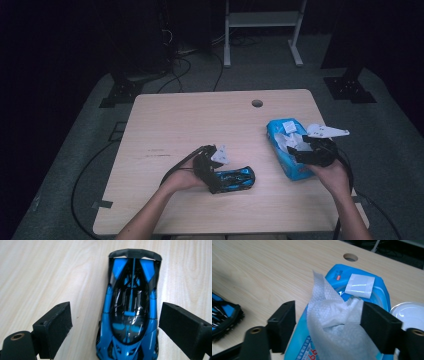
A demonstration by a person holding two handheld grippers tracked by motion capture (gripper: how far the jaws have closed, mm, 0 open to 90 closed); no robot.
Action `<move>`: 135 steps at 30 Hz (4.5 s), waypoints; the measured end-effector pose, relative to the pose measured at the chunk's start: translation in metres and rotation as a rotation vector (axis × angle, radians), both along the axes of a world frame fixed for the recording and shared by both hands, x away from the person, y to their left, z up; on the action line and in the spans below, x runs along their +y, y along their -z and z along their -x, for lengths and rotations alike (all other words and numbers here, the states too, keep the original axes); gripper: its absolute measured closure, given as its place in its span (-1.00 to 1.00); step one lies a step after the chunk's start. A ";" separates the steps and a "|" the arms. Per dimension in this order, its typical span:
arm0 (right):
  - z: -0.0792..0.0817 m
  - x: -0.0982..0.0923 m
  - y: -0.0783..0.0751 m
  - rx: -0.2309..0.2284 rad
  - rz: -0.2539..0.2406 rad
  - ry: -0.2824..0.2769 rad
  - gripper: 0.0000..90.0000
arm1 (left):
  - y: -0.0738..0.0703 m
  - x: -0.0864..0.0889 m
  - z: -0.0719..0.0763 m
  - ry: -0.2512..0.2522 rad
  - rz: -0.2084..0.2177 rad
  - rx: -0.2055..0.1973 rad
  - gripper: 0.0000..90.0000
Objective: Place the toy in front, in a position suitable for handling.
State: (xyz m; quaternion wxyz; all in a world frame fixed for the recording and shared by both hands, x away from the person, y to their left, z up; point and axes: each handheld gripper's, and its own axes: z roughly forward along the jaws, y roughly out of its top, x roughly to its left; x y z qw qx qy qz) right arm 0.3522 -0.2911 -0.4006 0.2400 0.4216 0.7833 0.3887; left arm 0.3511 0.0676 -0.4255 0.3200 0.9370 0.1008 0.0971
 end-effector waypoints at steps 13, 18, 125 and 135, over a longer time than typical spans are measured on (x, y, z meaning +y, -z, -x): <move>-0.025 -0.007 0.021 0.088 0.005 0.067 0.04 | 0.011 0.039 0.009 -0.060 0.128 -0.021 -0.79; -0.024 -0.007 0.023 0.100 -0.001 0.069 0.40 | 0.016 0.044 0.012 -0.067 0.142 -0.024 -0.79; 0.045 0.119 0.030 0.089 0.070 -0.487 0.11 | 0.045 0.041 0.014 0.012 0.124 0.035 -0.44; 0.024 0.138 0.038 0.100 0.099 -0.553 -0.12 | 0.045 0.041 0.014 0.015 0.124 0.033 -0.44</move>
